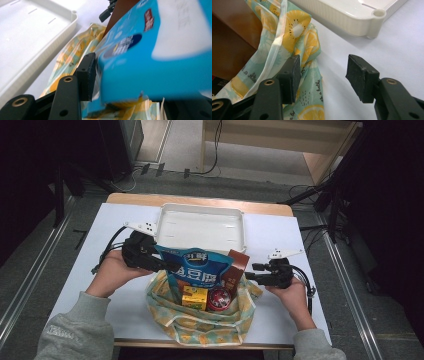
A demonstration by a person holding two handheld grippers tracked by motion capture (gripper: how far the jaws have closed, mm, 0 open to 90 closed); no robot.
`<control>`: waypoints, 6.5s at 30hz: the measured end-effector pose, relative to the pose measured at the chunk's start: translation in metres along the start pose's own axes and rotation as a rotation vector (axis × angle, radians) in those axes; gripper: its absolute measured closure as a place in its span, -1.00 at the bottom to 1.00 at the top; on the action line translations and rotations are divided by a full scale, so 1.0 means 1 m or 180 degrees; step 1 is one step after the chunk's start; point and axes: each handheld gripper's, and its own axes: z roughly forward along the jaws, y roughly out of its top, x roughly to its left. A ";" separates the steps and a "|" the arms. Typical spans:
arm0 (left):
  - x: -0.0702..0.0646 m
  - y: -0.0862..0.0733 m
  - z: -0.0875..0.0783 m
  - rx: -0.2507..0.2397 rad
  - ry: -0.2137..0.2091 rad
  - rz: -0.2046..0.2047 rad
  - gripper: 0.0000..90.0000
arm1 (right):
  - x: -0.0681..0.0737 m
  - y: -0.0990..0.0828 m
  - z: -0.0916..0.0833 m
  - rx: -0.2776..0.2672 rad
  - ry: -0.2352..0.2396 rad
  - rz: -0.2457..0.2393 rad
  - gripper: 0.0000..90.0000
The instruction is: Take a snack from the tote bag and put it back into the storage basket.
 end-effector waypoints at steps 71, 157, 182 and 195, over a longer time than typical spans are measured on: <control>-0.026 0.062 -0.007 -0.0149 -0.0190 0.0325 0.97 | 0.002 0.001 -0.002 -0.0075 0.0066 -0.0027 0.01; 0.137 0.118 -0.006 -0.0265 0.0948 -0.0547 0.96 | 0.009 0.001 -0.003 -0.0067 0.0111 -0.0090 0.01; 0.161 0.090 0.016 -0.0433 0.1101 -0.0601 0.91 | 0.010 -0.001 -0.002 -0.0043 0.0109 -0.0103 0.01; 0.156 0.078 0.016 -0.0267 0.0968 -0.0696 0.34 | 0.009 -0.002 -0.002 -0.0032 0.0109 -0.0118 0.01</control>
